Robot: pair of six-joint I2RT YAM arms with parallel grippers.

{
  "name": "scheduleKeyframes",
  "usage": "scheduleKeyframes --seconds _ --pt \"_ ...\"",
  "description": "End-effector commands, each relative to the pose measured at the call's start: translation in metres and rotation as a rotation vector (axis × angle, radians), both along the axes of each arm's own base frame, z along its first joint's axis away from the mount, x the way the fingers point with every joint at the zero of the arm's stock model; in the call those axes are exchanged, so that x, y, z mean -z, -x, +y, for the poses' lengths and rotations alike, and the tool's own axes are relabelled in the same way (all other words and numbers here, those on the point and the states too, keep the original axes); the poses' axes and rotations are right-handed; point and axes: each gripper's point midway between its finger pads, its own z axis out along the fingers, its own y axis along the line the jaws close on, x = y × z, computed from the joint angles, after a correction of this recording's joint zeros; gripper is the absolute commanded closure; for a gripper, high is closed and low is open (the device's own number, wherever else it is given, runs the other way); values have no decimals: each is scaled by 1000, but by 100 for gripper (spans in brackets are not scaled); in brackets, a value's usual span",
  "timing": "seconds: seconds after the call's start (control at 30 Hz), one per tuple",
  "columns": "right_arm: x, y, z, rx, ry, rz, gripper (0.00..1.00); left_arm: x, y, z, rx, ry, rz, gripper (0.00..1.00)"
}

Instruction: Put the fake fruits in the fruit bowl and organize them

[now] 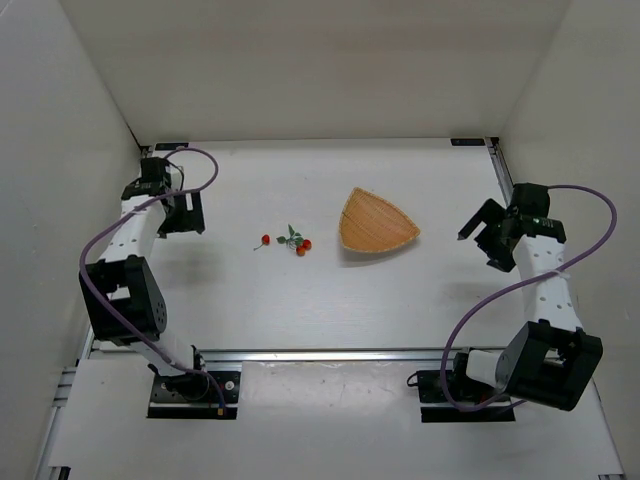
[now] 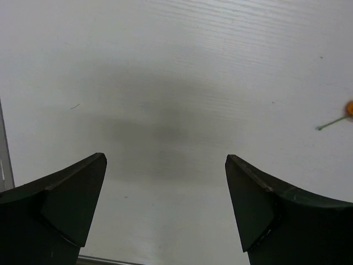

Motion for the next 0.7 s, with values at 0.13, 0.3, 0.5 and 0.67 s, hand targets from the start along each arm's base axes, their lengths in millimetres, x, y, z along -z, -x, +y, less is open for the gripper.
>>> scheduleKeyframes --seconds 0.13,0.3,0.5,0.67 --pt "-50 -23 74 -401 159 -166 6 -15 -3 -45 250 -162 -66 0" --pt "-74 -47 228 -927 218 -264 5 -13 -10 -48 211 -183 -58 0" --pt "-59 -73 393 -1247 310 -312 5 -17 -8 -22 110 -188 -52 0" --pt "7 -99 445 -1249 389 -223 5 -13 7 -6 58 -164 -34 0"
